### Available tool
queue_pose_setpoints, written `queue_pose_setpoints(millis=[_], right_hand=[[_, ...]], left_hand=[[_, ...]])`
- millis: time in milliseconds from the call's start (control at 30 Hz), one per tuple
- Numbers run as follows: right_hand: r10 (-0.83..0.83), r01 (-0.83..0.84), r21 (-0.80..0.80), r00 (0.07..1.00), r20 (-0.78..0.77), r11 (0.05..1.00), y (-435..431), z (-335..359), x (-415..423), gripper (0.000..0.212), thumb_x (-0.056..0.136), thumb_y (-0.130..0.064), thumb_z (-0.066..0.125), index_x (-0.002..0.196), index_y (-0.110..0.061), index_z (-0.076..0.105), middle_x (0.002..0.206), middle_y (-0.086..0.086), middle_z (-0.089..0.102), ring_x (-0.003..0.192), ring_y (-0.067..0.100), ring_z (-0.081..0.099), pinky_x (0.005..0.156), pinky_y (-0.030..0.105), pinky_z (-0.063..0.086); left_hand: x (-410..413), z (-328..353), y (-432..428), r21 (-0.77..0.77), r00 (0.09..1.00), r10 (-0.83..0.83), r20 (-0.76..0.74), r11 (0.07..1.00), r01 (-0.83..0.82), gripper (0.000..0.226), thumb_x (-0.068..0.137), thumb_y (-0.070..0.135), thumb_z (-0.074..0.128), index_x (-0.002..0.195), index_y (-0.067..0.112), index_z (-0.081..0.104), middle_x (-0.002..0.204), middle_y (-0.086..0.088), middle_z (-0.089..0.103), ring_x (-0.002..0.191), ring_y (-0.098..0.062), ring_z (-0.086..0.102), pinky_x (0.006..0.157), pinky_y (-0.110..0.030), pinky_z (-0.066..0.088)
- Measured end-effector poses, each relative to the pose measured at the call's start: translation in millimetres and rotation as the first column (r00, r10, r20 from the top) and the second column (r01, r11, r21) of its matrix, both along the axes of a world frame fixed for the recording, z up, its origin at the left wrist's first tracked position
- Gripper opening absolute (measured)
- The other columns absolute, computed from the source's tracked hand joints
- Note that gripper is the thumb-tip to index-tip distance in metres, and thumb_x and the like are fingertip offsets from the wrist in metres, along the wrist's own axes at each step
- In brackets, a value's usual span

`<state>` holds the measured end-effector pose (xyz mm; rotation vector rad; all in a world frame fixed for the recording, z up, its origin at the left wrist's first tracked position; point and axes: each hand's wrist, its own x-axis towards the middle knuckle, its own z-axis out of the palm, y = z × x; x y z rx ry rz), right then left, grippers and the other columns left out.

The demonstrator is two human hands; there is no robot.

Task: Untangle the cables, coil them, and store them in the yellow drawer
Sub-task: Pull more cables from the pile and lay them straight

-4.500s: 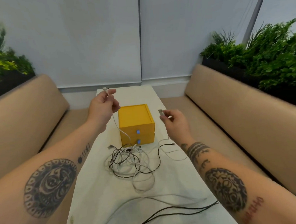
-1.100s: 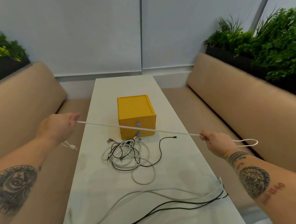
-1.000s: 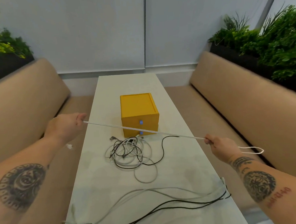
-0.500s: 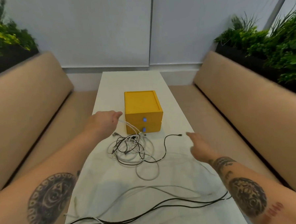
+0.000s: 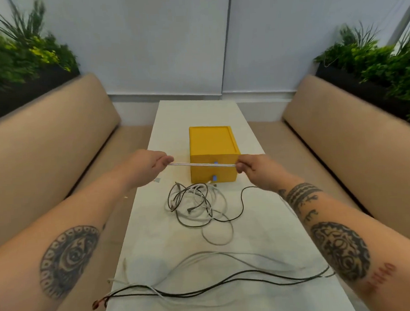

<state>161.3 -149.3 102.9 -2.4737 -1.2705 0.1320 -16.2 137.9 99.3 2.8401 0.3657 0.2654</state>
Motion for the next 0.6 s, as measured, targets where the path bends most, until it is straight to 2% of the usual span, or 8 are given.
queue_pose_setpoints(millis=[67, 133, 233, 333, 400, 467, 500, 600], right_hand=[[-0.046, 0.048, -0.054, 0.999, 0.029, 0.997, -15, -5, 14, 0.023, 0.104, -0.034, 0.042, 0.086, -0.032, 0.057, 0.077, -0.008, 0.058, 0.075, 0.020, 0.054, 0.067, 0.031, 0.039], [-0.065, 0.072, -0.110, 0.996, 0.065, 0.991, -27, -11, 22, 0.023, 0.104, -0.033, 0.042, 0.085, -0.033, 0.054, 0.073, -0.013, 0.054, 0.071, 0.017, 0.052, 0.065, 0.030, 0.037], [-0.068, 0.082, -0.158, 0.994, 0.090, 0.984, -41, -18, 26, 0.023, 0.104, -0.032, 0.042, 0.084, -0.034, 0.052, 0.071, -0.013, 0.054, 0.068, 0.014, 0.050, 0.062, 0.030, 0.035], [-0.084, 0.090, -0.195, 0.996, 0.039, 0.977, -49, -36, 24, 0.024, 0.104, -0.034, 0.042, 0.083, -0.034, 0.053, 0.074, -0.011, 0.057, 0.071, 0.015, 0.053, 0.064, 0.031, 0.039], [-0.104, 0.092, -0.236, 0.994, -0.041, 0.968, -54, -57, 20, 0.026, 0.103, -0.035, 0.042, 0.080, -0.034, 0.054, 0.080, -0.007, 0.061, 0.077, 0.019, 0.057, 0.069, 0.034, 0.046], [-0.116, 0.072, -0.320, 0.986, -0.123, 0.945, -67, -78, 14, 0.028, 0.103, -0.034, 0.043, 0.079, -0.034, 0.057, 0.084, -0.007, 0.062, 0.080, 0.018, 0.058, 0.074, 0.034, 0.048], [-0.119, 0.053, -0.373, 0.980, -0.157, 0.926, -76, -88, 12, 0.028, 0.103, -0.032, 0.043, 0.080, -0.034, 0.059, 0.084, -0.008, 0.062, 0.081, 0.015, 0.057, 0.072, 0.029, 0.046], [-0.140, 0.018, -0.481, 0.965, -0.220, 0.877, -106, -114, 4, 0.028, 0.104, -0.029, 0.043, 0.083, -0.030, 0.061, 0.086, -0.014, 0.059, 0.079, 0.002, 0.051, 0.067, 0.017, 0.037]], left_hand=[[-17, -16, 11, -0.084, 0.999, 0.034, -0.002, 0.996, -0.034, 0.044, 0.105, 0.043, 0.040, 0.063, 0.027, 0.041, 0.059, 0.005, 0.050, 0.062, -0.020, 0.049, 0.056, -0.031, 0.033], [-34, -31, 19, -0.140, 0.997, 0.074, 0.012, 0.988, -0.071, 0.045, 0.101, 0.053, 0.036, 0.067, 0.025, 0.049, 0.063, 0.003, 0.054, 0.065, -0.021, 0.051, 0.056, -0.029, 0.034], [-54, -46, 27, -0.157, 0.988, 0.152, -0.041, 0.975, -0.156, 0.049, 0.101, 0.051, 0.034, 0.084, 0.014, 0.063, 0.076, -0.004, 0.064, 0.076, -0.026, 0.057, 0.061, -0.030, 0.036], [-75, -61, 30, -0.207, 0.977, 0.199, -0.077, 0.955, -0.211, 0.041, 0.103, 0.043, 0.039, 0.078, 0.018, 0.058, 0.070, -0.001, 0.061, 0.069, -0.021, 0.053, 0.055, -0.027, 0.033], [-90, -74, 34, -0.205, 0.966, 0.225, -0.125, 0.947, -0.247, 0.036, 0.105, 0.032, 0.044, 0.075, 0.018, 0.058, 0.072, -0.006, 0.063, 0.070, -0.023, 0.053, 0.054, -0.027, 0.033], [-109, -98, 39, -0.227, 0.937, 0.255, -0.240, 0.923, -0.309, 0.034, 0.104, 0.029, 0.045, 0.075, 0.019, 0.059, 0.076, -0.006, 0.064, 0.071, -0.020, 0.053, 0.058, -0.026, 0.035], [-120, -111, 41, -0.252, 0.922, 0.261, -0.285, 0.908, -0.335, 0.032, 0.104, 0.030, 0.046, 0.077, 0.018, 0.059, 0.078, -0.005, 0.064, 0.073, -0.020, 0.054, 0.061, -0.027, 0.038], [-150, -152, 46, -0.291, 0.895, 0.247, -0.372, 0.884, -0.365, 0.029, 0.102, 0.039, 0.049, 0.083, 0.017, 0.055, 0.082, -0.002, 0.063, 0.085, -0.024, 0.060, 0.079, -0.037, 0.046]])
